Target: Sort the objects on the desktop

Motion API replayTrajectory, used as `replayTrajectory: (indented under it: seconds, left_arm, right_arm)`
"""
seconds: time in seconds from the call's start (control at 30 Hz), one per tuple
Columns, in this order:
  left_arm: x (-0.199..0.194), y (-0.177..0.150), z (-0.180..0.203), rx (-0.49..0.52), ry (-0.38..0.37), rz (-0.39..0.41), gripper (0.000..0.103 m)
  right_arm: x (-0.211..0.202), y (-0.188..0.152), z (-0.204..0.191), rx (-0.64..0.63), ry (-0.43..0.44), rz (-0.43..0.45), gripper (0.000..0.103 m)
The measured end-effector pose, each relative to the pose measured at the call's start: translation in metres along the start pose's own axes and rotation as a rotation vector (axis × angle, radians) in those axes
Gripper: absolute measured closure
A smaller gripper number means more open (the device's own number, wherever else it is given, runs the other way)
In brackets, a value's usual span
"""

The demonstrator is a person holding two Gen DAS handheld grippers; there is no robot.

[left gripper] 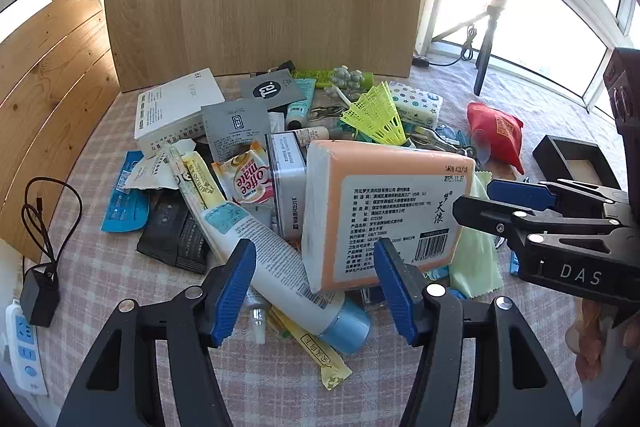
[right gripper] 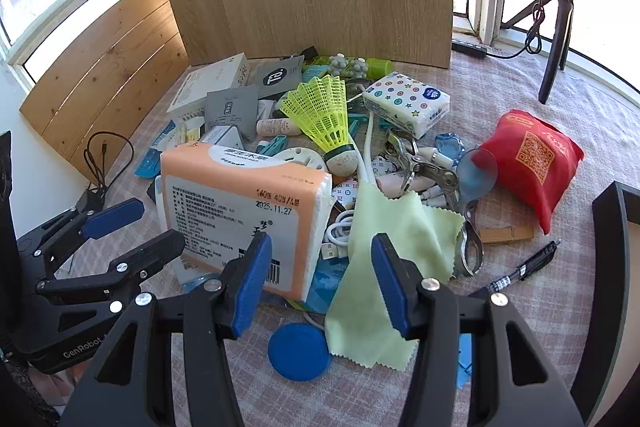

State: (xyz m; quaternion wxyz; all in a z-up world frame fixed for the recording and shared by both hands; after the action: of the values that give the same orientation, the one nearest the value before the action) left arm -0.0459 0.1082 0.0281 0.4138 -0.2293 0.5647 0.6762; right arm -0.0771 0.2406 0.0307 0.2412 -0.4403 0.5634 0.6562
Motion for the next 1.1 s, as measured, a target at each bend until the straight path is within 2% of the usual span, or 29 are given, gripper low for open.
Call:
replayTrajectory:
  seconds: [0.07, 0.2, 0.27, 0.33, 0.53, 0.7, 0.87, 1.1]
  left_arm:
    - [0.005, 0.001, 0.005, 0.022, -0.008, -0.007, 0.050]
    - [0.014, 0.004, 0.010, 0.044, -0.040, -0.025, 0.051]
    - [0.017, 0.004, 0.013, 0.046, -0.067, -0.029, 0.054]
    - [0.019, 0.004, 0.015, 0.050, -0.067, -0.028, 0.054]
    - [0.017, 0.007, 0.014, -0.005, -0.095, -0.019, 0.054]
    - [0.005, 0.012, 0.027, 0.002, -0.104, 0.002, 0.054]
    - [-0.003, 0.023, 0.060, 0.035, -0.142, 0.028, 0.054]
    - [0.007, 0.030, 0.142, 0.127, -0.233, 0.028, 0.054]
  right_arm:
    - [0.003, 0.001, -0.002, 0.002, 0.030, -0.012, 0.052]
    - [0.007, 0.005, -0.007, -0.011, 0.062, -0.024, 0.053]
    - [0.009, 0.006, -0.012, -0.019, 0.073, -0.030, 0.057]
    - [0.010, 0.006, -0.015, -0.024, 0.089, -0.042, 0.060]
    - [0.008, 0.006, -0.017, -0.030, 0.093, -0.044, 0.060]
    - [-0.007, 0.007, -0.014, -0.027, 0.089, -0.022, 0.060]
    - [-0.032, 0.012, 0.012, 0.013, 0.075, 0.010, 0.060]
    - [-0.068, -0.002, 0.083, 0.088, -0.021, 0.043, 0.060]
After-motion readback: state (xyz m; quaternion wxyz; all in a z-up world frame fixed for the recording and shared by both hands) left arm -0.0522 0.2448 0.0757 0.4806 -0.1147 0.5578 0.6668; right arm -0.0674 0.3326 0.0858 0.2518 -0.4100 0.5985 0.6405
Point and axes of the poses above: each gripper's, at about its wrist camera, not at the fingertips, and x roughly the way its jaws point, z to its right, y to its top, the point moved 7 cm from there along x, roughly the way its jaws point, and after that the axes turned 15 degrees about -y, right-handed, at the moved point
